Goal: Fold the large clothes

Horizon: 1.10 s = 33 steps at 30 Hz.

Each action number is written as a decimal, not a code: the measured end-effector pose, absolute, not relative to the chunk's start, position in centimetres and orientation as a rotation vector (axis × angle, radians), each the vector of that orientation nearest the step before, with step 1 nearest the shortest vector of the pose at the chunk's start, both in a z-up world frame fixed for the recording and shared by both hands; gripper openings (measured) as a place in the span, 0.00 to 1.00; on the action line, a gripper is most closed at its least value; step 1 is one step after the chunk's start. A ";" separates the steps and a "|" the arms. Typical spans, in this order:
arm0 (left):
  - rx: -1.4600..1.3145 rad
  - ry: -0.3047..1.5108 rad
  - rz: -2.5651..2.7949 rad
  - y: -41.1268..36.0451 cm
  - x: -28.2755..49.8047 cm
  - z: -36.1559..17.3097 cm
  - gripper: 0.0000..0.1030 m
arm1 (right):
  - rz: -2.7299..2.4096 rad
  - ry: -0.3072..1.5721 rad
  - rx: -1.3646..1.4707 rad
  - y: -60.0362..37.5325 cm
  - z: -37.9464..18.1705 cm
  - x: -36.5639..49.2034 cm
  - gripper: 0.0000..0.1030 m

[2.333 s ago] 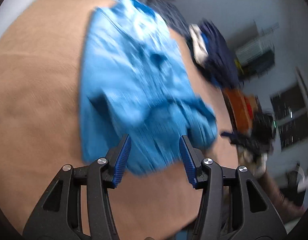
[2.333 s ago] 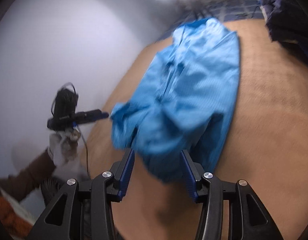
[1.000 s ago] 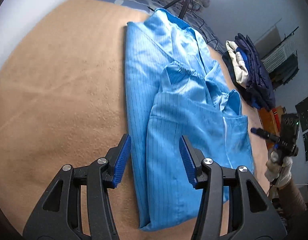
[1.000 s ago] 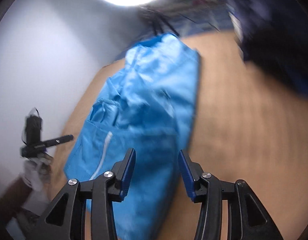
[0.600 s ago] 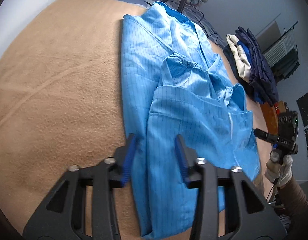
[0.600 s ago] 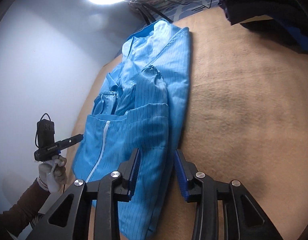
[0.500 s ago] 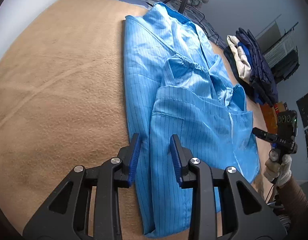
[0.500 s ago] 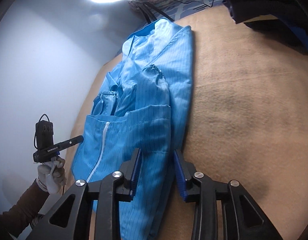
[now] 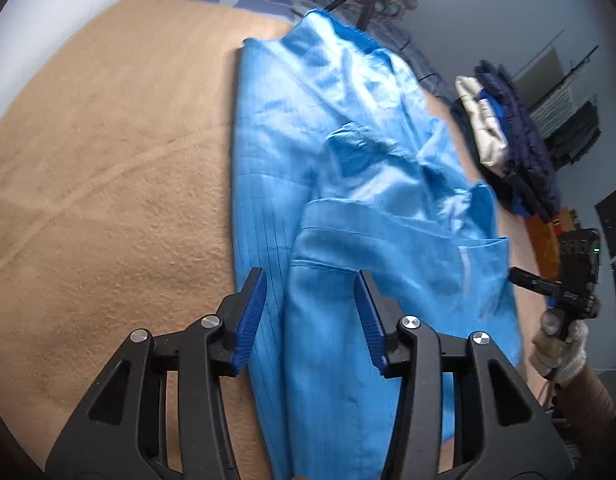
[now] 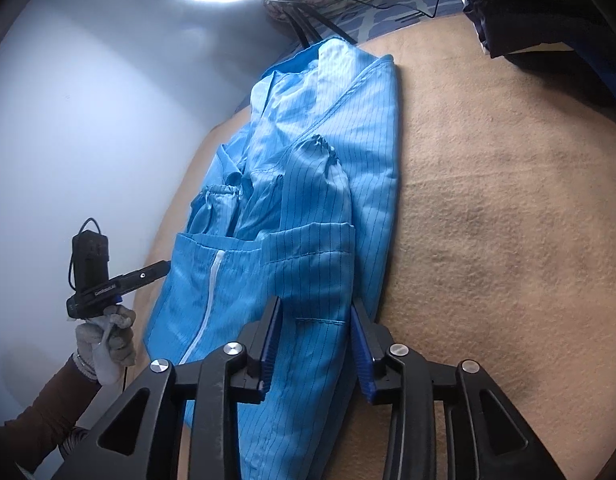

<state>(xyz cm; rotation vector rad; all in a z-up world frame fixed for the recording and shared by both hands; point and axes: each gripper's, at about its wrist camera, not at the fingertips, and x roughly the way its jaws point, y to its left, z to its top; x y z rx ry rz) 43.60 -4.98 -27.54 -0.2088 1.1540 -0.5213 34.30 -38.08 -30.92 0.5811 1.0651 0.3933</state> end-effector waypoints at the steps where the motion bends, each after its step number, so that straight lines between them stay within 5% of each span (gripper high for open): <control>1: -0.216 1.161 -0.514 -4.9 43.6 -27.7 0.35 | 0.393 1.070 0.578 -38.0 -31.0 34.4 0.35; 2: -0.223 1.161 -0.515 -4.8 43.6 -27.7 0.16 | 0.391 1.073 0.576 -38.0 -31.1 34.4 0.34; 4: -0.209 1.149 -0.517 -5.0 43.2 -27.3 0.03 | 0.389 1.075 0.570 -37.9 -31.1 34.6 0.28; 8: -0.137 1.096 -0.515 -5.5 41.9 -26.2 0.01 | 0.393 1.066 0.528 -37.5 -30.5 34.8 0.07; 19: -0.086 1.093 -0.440 -4.7 40.5 -26.8 0.01 | 0.310 1.118 0.393 -35.5 -31.6 36.0 0.01; 22: -0.018 1.039 -0.440 -5.4 39.8 -25.5 0.02 | 0.286 1.123 0.369 -35.5 -31.5 35.6 0.02; 26: 0.027 0.917 -0.430 -6.1 38.5 -22.8 0.02 | 0.211 1.087 0.283 -35.7 -29.2 35.0 0.30; 33: 0.069 0.961 -0.482 -9.7 40.4 -24.3 0.08 | 0.281 0.919 0.166 -32.0 -26.8 34.7 0.30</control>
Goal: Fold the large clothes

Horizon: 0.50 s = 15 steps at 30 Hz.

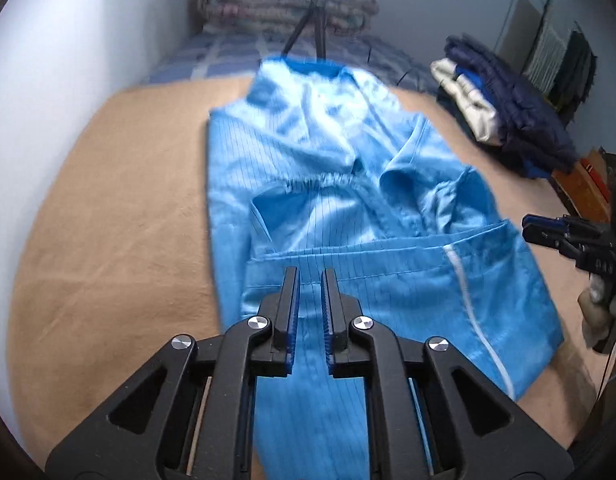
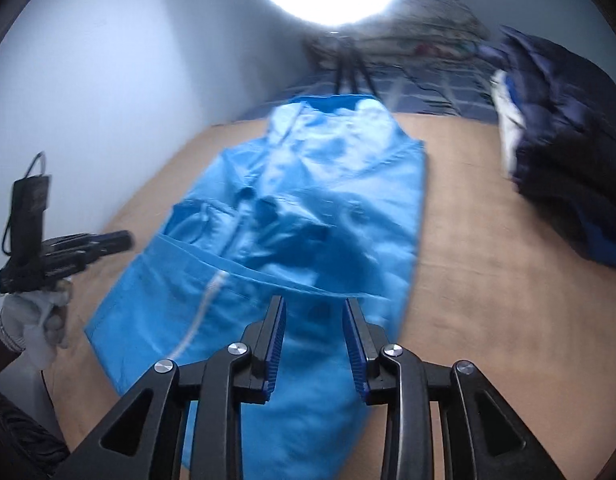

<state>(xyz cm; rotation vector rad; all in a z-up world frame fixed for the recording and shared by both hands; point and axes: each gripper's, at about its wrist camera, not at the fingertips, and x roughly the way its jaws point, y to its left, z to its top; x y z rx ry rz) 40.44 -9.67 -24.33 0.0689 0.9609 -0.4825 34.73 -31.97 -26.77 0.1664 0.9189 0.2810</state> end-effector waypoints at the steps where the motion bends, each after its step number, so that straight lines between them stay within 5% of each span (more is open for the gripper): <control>1: 0.063 0.971 -0.473 -9.7 40.8 -24.8 0.08 | 0.288 0.931 0.146 -31.3 -27.3 35.1 0.29; 12: 0.050 1.055 -0.481 -9.2 42.2 -27.5 0.11 | 0.240 1.072 0.048 -29.8 -31.6 37.7 0.27; 15: -0.041 1.046 -0.514 -7.9 42.9 -25.5 0.32 | 0.294 1.058 0.139 -31.0 -29.5 37.7 0.32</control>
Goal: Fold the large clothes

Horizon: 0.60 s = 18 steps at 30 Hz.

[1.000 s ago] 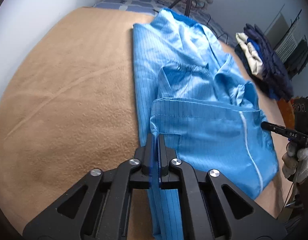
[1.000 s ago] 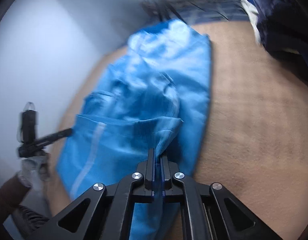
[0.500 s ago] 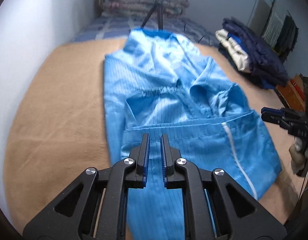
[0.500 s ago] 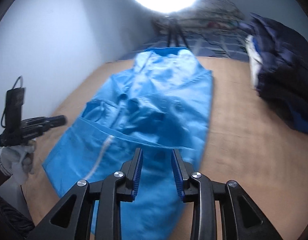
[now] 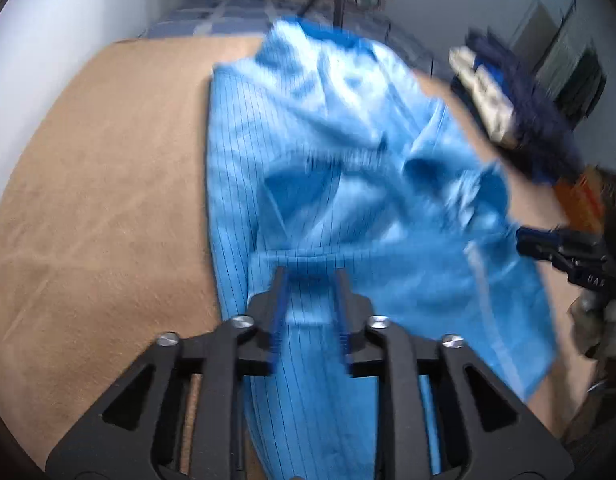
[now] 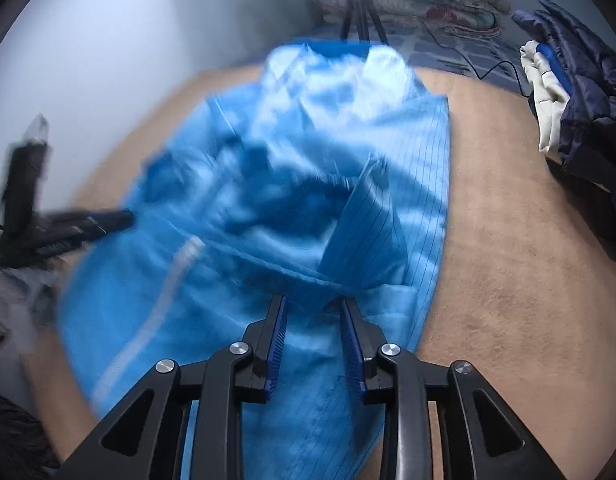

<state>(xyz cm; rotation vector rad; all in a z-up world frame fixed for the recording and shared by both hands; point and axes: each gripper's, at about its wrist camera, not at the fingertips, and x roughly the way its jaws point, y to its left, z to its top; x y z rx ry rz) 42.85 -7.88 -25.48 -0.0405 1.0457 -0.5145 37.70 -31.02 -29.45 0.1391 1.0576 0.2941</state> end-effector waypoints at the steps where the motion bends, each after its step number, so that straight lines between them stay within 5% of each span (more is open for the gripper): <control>1: -0.074 1.031 -0.525 -7.4 43.4 -24.4 0.46 | 0.316 1.030 0.183 -31.7 -28.4 37.7 0.39; 2: -0.095 1.022 -0.531 -7.1 43.9 -23.6 0.56 | 0.340 1.004 0.226 -32.6 -27.5 37.8 0.46; 6: -0.165 0.981 -0.543 -6.5 47.4 -20.4 0.57 | 0.322 0.930 0.286 -35.0 -24.7 39.5 0.48; 10: -0.212 0.995 -0.563 -6.9 52.4 -19.1 0.62 | 0.302 0.886 0.325 -37.1 -22.8 43.5 0.62; 18: -0.283 0.983 -0.563 -9.2 62.0 -19.6 0.62 | 0.296 0.870 0.333 -38.8 -22.7 52.7 0.63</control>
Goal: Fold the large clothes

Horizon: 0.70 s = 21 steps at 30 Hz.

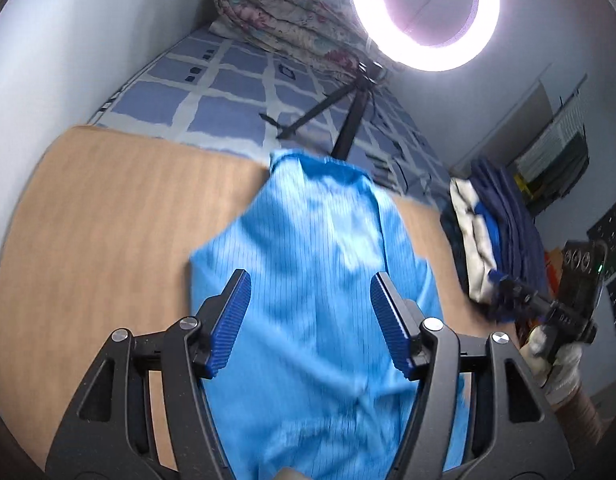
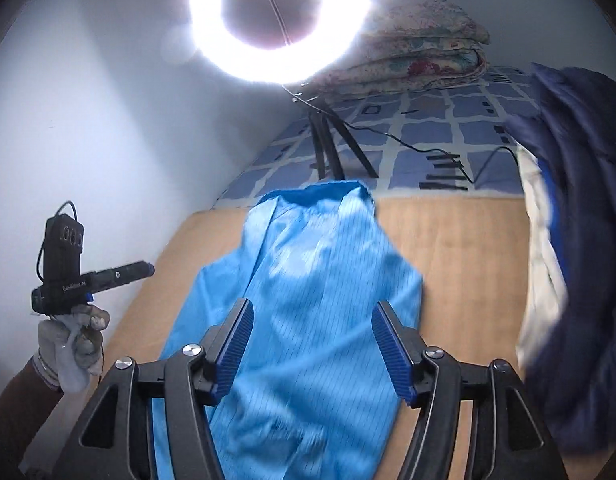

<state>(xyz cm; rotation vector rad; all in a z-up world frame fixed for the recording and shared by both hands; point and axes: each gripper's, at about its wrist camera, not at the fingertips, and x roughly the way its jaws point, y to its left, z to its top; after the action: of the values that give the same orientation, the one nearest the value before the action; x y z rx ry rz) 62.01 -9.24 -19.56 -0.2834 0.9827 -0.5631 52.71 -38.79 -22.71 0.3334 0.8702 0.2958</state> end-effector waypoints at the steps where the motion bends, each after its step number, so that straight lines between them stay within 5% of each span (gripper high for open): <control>1: -0.289 0.986 -0.558 -9.5 62.8 -19.7 0.62 | 0.294 0.878 0.325 -38.7 -23.0 53.6 0.63; 10: -0.235 1.028 -0.513 -12.8 70.2 -22.6 0.62 | 0.183 0.956 0.120 -36.7 -26.4 61.0 0.62; 21: -0.235 1.117 -0.523 -15.8 76.4 -27.4 0.61 | 0.202 0.989 0.329 -40.2 -31.4 68.2 0.62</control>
<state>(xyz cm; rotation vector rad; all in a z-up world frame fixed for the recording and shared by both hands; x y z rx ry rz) 76.42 -15.83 -27.38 -0.2348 1.1174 -0.5233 68.15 -40.16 -31.41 0.3294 0.9889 0.2019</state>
